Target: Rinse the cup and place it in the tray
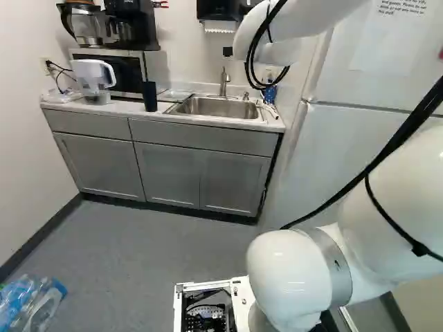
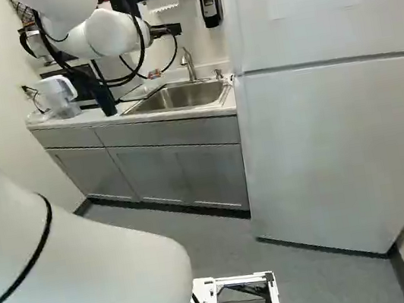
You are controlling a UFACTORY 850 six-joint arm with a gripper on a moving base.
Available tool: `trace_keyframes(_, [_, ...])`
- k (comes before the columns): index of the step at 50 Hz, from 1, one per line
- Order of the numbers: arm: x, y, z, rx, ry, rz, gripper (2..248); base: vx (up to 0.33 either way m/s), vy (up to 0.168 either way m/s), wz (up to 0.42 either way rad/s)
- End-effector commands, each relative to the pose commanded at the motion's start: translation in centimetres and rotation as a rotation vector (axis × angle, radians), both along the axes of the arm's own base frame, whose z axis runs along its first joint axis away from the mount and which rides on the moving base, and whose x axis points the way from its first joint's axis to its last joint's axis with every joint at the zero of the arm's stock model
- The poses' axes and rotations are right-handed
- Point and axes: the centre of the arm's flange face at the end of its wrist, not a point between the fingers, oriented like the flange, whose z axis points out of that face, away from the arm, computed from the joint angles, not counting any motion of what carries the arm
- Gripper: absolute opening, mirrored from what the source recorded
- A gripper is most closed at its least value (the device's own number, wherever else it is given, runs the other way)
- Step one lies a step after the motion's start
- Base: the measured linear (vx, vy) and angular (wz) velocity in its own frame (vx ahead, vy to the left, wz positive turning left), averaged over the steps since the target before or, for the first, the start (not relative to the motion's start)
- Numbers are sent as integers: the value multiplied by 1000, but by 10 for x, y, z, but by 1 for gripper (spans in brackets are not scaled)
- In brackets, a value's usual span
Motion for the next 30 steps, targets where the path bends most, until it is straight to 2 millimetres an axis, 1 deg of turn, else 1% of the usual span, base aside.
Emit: trace_keyframes(30, [0,0,0,0,0,0,247,138,6,168])
